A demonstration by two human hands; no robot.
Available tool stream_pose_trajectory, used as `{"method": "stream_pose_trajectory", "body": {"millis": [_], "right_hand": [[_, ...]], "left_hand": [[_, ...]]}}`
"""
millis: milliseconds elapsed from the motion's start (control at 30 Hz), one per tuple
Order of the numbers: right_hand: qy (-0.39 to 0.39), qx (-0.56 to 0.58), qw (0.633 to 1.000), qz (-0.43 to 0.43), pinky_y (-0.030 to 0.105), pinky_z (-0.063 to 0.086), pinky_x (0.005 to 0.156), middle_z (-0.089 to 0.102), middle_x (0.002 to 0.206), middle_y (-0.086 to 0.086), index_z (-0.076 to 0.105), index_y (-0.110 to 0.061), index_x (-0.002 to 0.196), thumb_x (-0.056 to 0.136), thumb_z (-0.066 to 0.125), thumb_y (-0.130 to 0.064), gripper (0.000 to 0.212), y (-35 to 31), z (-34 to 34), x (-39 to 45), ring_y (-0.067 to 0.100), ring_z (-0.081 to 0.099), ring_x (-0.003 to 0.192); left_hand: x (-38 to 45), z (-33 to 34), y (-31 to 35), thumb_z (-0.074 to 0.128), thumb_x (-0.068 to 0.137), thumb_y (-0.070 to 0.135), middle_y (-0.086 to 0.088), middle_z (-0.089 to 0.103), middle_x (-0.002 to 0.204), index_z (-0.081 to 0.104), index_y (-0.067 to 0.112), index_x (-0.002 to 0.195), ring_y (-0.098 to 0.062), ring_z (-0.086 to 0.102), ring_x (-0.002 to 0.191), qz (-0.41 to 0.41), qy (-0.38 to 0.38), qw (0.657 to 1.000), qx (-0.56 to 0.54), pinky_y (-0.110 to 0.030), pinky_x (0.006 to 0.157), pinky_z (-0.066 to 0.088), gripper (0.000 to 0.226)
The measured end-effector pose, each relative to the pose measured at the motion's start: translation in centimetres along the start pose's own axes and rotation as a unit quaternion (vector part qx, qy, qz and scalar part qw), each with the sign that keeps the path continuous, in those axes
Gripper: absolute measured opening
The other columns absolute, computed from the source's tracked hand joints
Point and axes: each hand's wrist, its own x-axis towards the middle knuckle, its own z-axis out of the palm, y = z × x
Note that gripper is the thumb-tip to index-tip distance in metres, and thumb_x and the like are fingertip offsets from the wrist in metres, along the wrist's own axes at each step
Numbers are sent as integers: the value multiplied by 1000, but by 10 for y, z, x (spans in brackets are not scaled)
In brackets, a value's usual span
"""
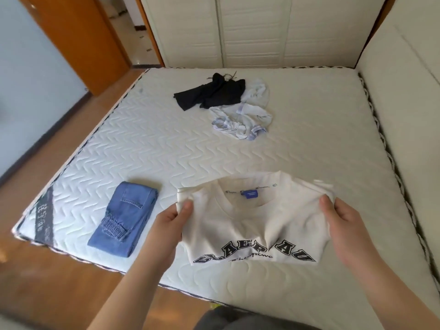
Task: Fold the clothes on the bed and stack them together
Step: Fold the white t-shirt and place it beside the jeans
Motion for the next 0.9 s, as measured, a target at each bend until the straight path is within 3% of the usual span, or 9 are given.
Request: {"method": "stream_pose_trajectory", "body": {"millis": [167, 267, 333, 500, 667, 767, 900], "right_hand": [[-102, -19, 995, -9, 10, 27, 41, 39, 44, -19, 54, -35, 50, 99, 50, -32, 49, -7, 45, 5, -3, 32, 43], [-173, -18, 985, 0, 20, 33, 55, 49, 59, -9, 60, -13, 70, 90, 52, -48, 41, -11, 82, 4, 6, 41, 58], [-225, -20, 974, 6, 31, 33, 65, 51, 71, 5, 56, 2, 83, 83, 53, -57, 60, -14, 111, 2, 12, 43, 70], [-298, -49, 953, -17, 21, 36, 57, 55, 62, -13, 62, -19, 76, 82, 53, -67, 49, -24, 192, -25, 4, 45, 60], [-376, -63, 924, -3, 34, 34, 68, 53, 76, 3, 56, -2, 88, 74, 52, -78, 77, -30, 274, -54, 10, 45, 72], [-405, -69, 912, -12, 34, 34, 67, 51, 74, 3, 56, -1, 87, 74, 53, -79, 79, -36, 321, -76, 11, 43, 72], [-451, -75, 889, -26, 34, 35, 68, 50, 74, 2, 57, -3, 86, 87, 53, -66, 63, -41, 381, -105, 11, 43, 71]], "left_hand": [[-36, -43, -13, 64, 84, 55, -21, 70, 108, 74, 13, 98, -25, 64, 91, -11, 96, 995, -32, -45, 87, 47, 45], [-62, -72, -25, 62, 81, 55, -15, 74, 105, 76, 18, 95, -25, 67, 91, -17, 151, 987, -53, -46, 89, 50, 42], [-79, -94, -35, 62, 82, 52, -13, 75, 103, 76, 17, 94, -22, 69, 88, -23, 187, 979, -82, -42, 85, 53, 40], [-113, -155, -61, 60, 88, 46, -11, 75, 102, 76, 16, 98, -18, 70, 82, -39, 256, 956, -139, -35, 74, 56, 36], [-144, -222, -82, 58, 86, 54, -12, 74, 105, 75, 21, 104, -22, 68, 87, -41, 288, 945, -149, -43, 85, 50, 42], [-159, -263, -95, 57, 89, 53, -8, 75, 101, 75, 22, 104, -20, 67, 84, -42, 314, 935, -156, -37, 78, 50, 39], [-175, -310, -105, 58, 90, 52, -2, 72, 88, 75, 22, 100, -12, 63, 69, -41, 347, 922, -164, -21, 59, 49, 37]]}}
